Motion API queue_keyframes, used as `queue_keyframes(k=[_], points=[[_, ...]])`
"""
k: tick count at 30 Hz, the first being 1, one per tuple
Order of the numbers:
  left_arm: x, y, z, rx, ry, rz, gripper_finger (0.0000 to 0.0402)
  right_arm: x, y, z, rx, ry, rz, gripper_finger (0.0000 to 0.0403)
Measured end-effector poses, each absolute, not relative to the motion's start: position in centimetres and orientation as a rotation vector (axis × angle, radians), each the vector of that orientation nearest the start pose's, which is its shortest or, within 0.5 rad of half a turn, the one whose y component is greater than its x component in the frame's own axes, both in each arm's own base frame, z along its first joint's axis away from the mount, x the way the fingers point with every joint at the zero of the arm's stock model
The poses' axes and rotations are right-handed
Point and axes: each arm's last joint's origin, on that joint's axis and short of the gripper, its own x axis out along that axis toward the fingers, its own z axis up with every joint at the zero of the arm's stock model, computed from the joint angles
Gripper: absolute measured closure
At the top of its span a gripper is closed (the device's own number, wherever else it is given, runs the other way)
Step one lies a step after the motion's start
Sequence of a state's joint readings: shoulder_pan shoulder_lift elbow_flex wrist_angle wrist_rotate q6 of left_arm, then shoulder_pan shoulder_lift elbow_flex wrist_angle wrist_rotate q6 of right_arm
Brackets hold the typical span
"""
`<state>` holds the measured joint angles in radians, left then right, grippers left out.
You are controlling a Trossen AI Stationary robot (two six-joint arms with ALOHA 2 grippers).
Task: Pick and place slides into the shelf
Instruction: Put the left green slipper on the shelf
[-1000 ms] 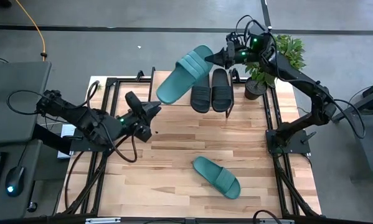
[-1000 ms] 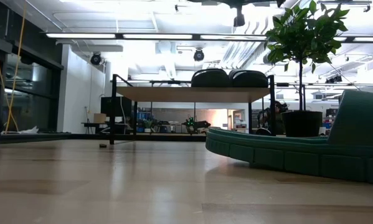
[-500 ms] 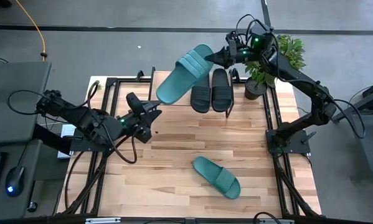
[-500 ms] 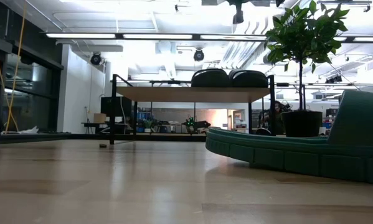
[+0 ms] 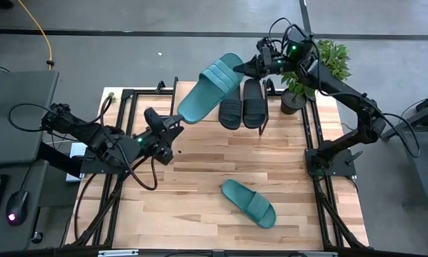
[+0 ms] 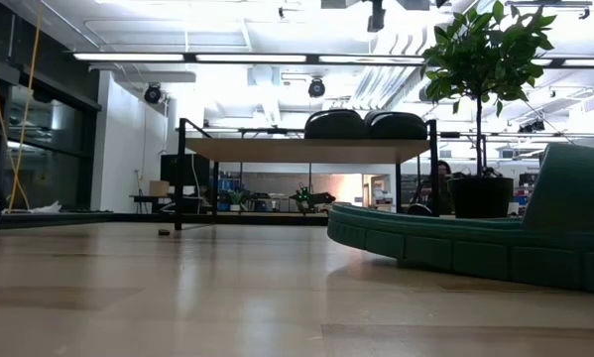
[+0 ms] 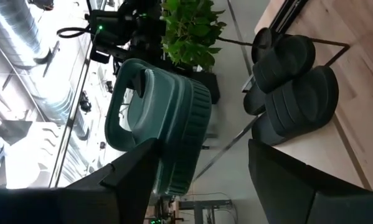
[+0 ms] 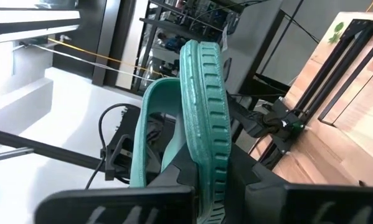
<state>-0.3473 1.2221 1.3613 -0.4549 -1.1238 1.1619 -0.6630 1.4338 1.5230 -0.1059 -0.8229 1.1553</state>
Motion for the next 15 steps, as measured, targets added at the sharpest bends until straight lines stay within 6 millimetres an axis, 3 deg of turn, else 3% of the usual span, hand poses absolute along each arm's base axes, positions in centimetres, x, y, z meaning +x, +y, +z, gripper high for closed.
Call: queue_keyframes(k=[15], points=[[23.5, -5.7, 42.1, 1.322, 0.675, 0.556, 0.0165, 26.9, -15.6, 44.5, 1.157, 0.134, 0.179, 0.0393]])
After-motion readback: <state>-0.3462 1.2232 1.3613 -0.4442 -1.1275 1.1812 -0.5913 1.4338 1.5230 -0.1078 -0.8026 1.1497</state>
